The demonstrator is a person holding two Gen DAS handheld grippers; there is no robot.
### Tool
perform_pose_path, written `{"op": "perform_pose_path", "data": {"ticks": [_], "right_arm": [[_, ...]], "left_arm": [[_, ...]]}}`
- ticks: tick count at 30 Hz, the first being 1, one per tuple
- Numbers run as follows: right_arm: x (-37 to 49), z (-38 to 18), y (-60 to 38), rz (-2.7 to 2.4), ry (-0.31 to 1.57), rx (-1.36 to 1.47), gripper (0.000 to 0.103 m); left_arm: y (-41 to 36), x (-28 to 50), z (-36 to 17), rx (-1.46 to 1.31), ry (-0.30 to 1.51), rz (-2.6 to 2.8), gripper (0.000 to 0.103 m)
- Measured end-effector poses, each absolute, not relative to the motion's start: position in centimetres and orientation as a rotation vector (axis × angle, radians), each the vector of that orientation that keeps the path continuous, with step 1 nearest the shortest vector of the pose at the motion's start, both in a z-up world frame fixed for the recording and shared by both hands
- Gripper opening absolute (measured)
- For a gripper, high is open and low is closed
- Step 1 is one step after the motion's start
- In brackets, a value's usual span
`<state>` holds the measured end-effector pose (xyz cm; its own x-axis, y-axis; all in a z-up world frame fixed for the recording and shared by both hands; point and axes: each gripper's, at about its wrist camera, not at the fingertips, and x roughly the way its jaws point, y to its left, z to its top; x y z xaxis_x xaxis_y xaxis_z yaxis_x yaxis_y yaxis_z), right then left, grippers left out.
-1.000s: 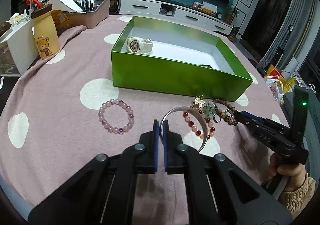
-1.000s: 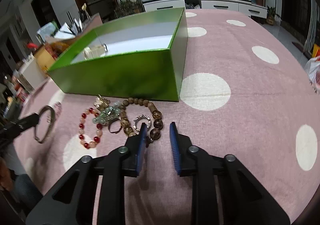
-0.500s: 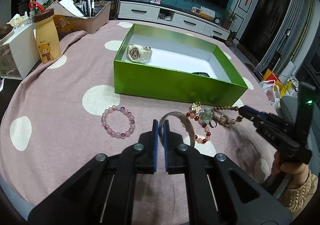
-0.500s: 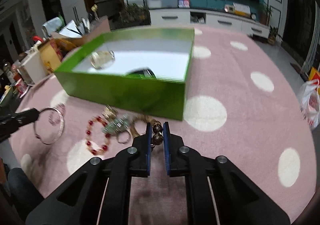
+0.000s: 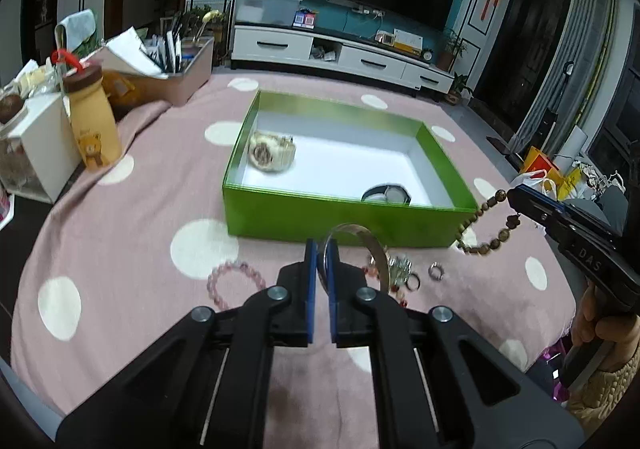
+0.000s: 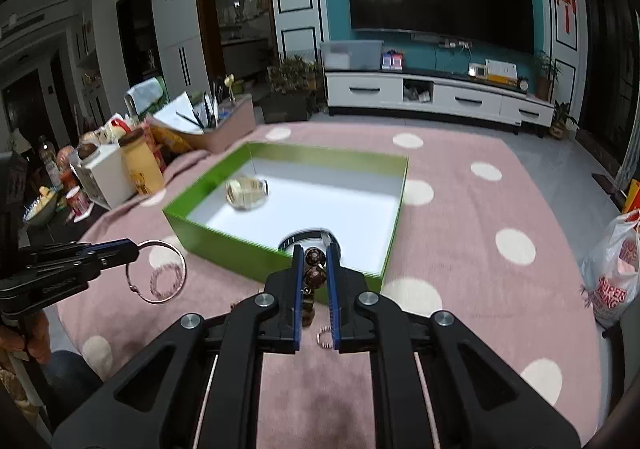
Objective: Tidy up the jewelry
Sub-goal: 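Lower the bangle and bead bracelet into the green box and open both tools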
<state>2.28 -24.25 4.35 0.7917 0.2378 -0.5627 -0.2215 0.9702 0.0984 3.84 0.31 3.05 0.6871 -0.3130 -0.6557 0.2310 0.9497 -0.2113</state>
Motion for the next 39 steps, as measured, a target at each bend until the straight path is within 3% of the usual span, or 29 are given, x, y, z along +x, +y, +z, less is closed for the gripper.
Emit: {"op": "perform_pose_path", "data": {"ticks": [17,36,38,39], "right_arm": [[8.1,6.0,-24.4,0.242,0.589,0.023,0.011],[15.7,1.2,-23.4,0.227,0.730,0.038,0.011],[16.0,0.9,-23.8,0.219,0.738,0.055,0.017],[16.0,0.7,-24.0,0.218,0.742,0.065,0.025]], "left_arm": [[-2.2,12.0,6.3,-0.053,0.731,-0.271,0.004],[-5.1,19.5,0.3,0.013,0.888,-0.216,0.005],[-5.4,19.7,-0.1,0.022,0.896,-0.213,0.005],[-5.4,19.7,-0.1,0.025,0.900,-0.211,0.008]]}}
